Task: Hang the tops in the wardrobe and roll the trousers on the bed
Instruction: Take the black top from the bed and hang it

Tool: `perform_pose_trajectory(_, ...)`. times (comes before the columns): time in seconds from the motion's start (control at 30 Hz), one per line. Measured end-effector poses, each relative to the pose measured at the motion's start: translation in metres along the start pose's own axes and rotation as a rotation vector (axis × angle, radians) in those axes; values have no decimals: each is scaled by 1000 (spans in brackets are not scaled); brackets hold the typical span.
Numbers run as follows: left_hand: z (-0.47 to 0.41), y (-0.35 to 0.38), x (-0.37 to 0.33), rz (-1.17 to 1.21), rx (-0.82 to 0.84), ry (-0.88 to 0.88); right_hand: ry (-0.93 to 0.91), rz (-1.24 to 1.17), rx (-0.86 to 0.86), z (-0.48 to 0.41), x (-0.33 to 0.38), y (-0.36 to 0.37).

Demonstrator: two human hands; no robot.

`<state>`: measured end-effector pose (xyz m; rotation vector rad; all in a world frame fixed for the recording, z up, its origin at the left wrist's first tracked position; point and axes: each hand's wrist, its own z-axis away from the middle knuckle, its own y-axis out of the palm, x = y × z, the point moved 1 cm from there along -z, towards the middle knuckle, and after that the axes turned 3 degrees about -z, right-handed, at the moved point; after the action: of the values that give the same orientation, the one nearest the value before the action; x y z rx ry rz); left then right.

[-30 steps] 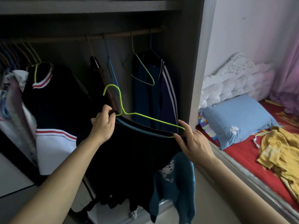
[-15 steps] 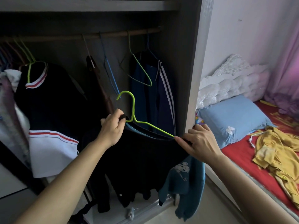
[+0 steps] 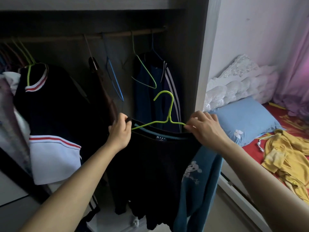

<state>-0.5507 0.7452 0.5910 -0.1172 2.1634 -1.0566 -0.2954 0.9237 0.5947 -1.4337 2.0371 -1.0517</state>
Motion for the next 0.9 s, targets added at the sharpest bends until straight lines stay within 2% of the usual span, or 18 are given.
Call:
perform_pose_trajectory(0.1,-4,-1,3,16,22,-41,-11,-15,30,-3,6,-1)
perform_pose_trajectory(0.23,-8,-1,2,71,49,-95,-69,44,214,-12,5,1)
perform_pose_trajectory(0.43,-17,-18,7,95,134,79,79,-304,25,-33,11,-18)
perform_pose_trajectory(0.53,-27,-23,16,66,234,141,111,-265,26,-43,12,-33)
perform_pose_trajectory(0.63,-30,-15,22,146,283,181,139,-218,42,-46,17,-45)
perform_pose_trajectory(0.83,-45,10,12,131,307,252,206,-189,217,-47,22,-68)
perform_pose_trajectory(0.9,-54,11,9,105,334,255,244,-189,207,-48,24,-72)
